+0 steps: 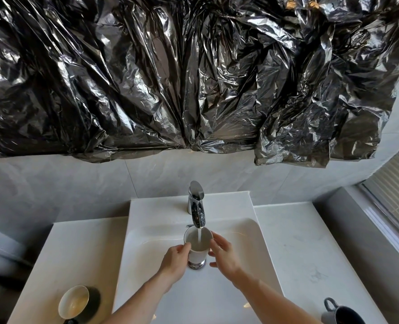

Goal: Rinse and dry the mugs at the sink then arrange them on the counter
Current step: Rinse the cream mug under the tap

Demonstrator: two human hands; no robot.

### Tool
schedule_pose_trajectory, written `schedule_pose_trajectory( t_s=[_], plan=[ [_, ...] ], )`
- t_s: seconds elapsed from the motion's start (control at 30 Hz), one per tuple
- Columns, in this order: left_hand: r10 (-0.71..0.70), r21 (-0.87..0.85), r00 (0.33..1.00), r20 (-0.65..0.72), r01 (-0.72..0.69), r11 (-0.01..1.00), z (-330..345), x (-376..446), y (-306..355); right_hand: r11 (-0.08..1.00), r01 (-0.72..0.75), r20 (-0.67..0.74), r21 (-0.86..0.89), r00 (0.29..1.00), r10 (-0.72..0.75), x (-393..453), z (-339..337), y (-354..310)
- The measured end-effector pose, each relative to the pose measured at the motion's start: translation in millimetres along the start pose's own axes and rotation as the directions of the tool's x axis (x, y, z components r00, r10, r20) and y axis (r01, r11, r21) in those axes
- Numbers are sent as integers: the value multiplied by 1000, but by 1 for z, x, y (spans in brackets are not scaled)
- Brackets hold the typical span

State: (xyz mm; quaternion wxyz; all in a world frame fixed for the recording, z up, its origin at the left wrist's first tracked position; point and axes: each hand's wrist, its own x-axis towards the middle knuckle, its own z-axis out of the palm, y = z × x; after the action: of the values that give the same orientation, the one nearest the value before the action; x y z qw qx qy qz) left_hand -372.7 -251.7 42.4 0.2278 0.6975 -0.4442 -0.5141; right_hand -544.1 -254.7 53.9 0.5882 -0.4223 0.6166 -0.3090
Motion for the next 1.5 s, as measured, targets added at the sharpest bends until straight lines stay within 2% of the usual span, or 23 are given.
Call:
schedule_pose_trajectory(
  t_s=[0.1, 0.23, 0.33, 0.4, 0.5, 0.7, 0.77, 0.9, 0.93, 1.0, 1.07, 1.17, 1.27, 1.37, 1.5],
  plan=[
    [-8, -10, 1000, 7, 8, 1000, 0, -1, 1, 997, 66, -93, -50, 993, -70, 7, -4, -3],
    [-15, -26, 1000, 24, 15, 1000, -1, -3, 3, 927, 291, -190, -238, 922, -338, 8, -9, -43],
    [-38, -14, 999, 27, 39, 999, 0, -4, 2, 817, 463, -77, -345, 853, -516, 15, -6, -81],
    [-38, 1, 999, 16, 38, 999, 0, -5, 2, 706, 511, 20, -490, 816, -577, 22, -3, -92],
    [-33, -9, 999, 19, 33, 999, -3, -7, 3, 617, 498, 70, -609, 809, -584, 25, 1, -95],
    [-29, -54, 1000, 13, 29, 998, -7, -5, 9, 608, 520, 78, -600, 794, -602, 23, -1, -84],
    [-28, -57, 1000, 8, 28, 998, -8, -5, 8, 573, 513, 108, -639, 797, -594, 22, -2, -84],
    [-29, -50, 1000, -9, 29, 998, -9, -5, 4, 319, 480, 290, -817, 821, -492, 13, -17, -82],
    [-32, -44, 999, -9, 31, 999, -8, -5, 2, 313, 478, 309, -821, 832, -460, 10, -17, -80],
    [-36, -48, 999, 2, 36, 998, -7, -8, -2, 439, 479, 274, -760, 849, -451, 6, -13, -74],
    [-40, -52, 999, -1, 39, 998, -8, -11, -3, 588, 479, 181, -651, 851, -493, -1, -7, -69],
    [2, -49, 999, -45, -4, 999, -16, -19, -2, 689, 534, 59, -491, 809, -585, -22, -6, -45],
    [33, -11, 995, -99, -34, 999, -26, -26, -9, 777, 478, -7, -411, 850, -527, -46, -16, -7],
    [-5, -67, 996, -90, -1, 998, -36, -32, -22, 797, 365, -12, -481, 906, -422, -63, -37, 39],
    [3, -155, 998, -57, -12, 988, -44, -42, -30, 766, 215, -16, -606, 959, -282, -78, -64, 90]
  ],
)
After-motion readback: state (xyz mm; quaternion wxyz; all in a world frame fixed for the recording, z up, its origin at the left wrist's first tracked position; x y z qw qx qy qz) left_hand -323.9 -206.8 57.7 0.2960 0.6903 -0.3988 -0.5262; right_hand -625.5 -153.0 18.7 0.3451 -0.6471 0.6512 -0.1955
